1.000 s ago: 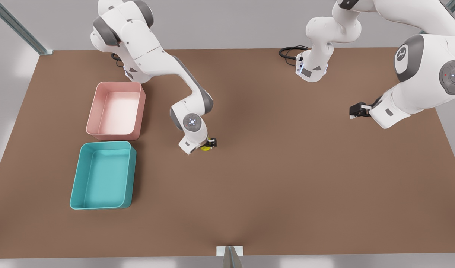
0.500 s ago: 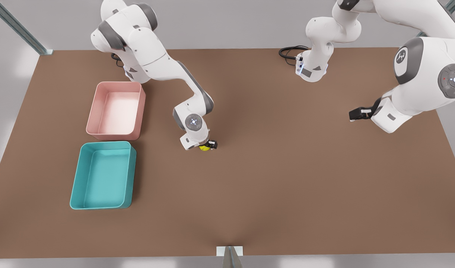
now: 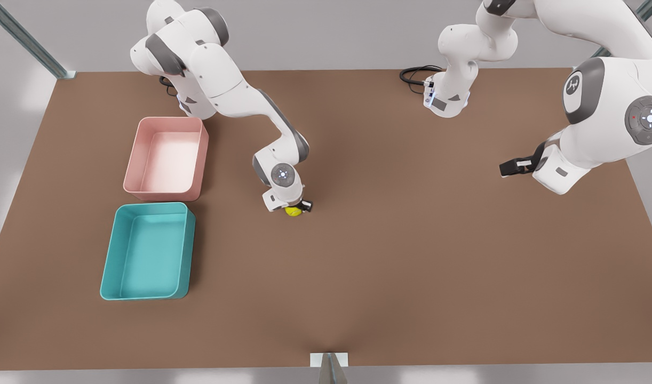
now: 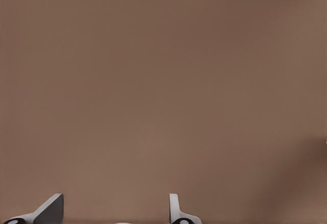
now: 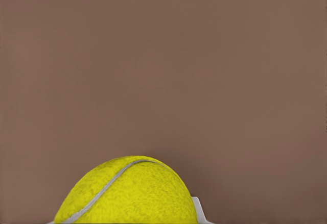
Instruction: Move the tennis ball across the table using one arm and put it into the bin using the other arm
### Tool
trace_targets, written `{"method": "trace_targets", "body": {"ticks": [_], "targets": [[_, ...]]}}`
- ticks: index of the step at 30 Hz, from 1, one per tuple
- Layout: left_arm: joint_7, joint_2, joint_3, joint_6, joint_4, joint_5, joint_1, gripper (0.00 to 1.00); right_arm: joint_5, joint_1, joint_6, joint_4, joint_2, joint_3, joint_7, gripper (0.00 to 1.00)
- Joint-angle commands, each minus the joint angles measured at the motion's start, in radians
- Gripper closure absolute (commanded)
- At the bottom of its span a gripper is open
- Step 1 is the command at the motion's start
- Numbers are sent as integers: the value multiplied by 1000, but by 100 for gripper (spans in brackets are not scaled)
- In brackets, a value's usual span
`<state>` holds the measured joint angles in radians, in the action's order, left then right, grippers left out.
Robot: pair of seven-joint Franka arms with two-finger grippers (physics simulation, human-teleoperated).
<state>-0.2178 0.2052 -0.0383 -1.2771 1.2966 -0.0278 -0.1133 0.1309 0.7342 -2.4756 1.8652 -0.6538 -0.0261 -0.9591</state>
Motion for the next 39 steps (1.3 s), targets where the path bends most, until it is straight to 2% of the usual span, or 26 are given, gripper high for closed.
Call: {"method": "trace_targets", "body": {"ticks": [1, 10, 12, 16, 20, 23, 25, 27, 30, 35, 36, 37, 39], "targets": [[-60, -1, 0, -2, 0, 2, 1, 0, 1, -2, 1, -3, 2, 0, -59, 26], [-63, -1, 1, -33, 10, -9, 0, 0, 4, -12, 3, -15, 13, 0, -59, 30], [-52, 17, 1, -48, 15, -17, 1, 0, 4, -13, 3, -17, 14, 0, -58, 34], [8, 36, 5, -48, 10, -40, 9, 0, -4, -29, 12, -17, 86, 0, -30, 34], [11, 36, 11, 8, 13, -78, 4, 0, -5, -211, 86, -31, 149, -3, 330, 34], [46, 57, 11, -16, 12, -77, 6, 0, -7, -387, 245, -109, 158, -23, 686, 34], [46, 65, 11, -24, 12, -70, 9, 0, -7, -447, 330, -161, 155, -63, 881, 34], [46, 69, 9, -22, 12, -67, 9, 0, -5, -470, 461, -232, 151, -179, 1125, 34], [46, 69, 9, -22, 12, -67, 9, 0, -7, -473, 557, -242, 151, -314, 1258, 34], [46, 72, 8, -22, 10, -66, 10, 0, -53, -498, 557, -216, 62, -339, 1247, 33], [46, 72, 8, -22, 12, -66, 10, 0, -51, -499, 558, -216, 57, -339, 1252, 13], [46, 72, 8, -22, 10, -67, 12, 0, -43, -506, 558, -215, 55, -337, 1252, 0], [46, 72, 8, -22, 10, -66, 12, 0, -43, -504, 558, -219, 51, -337, 1251, 0]]}}
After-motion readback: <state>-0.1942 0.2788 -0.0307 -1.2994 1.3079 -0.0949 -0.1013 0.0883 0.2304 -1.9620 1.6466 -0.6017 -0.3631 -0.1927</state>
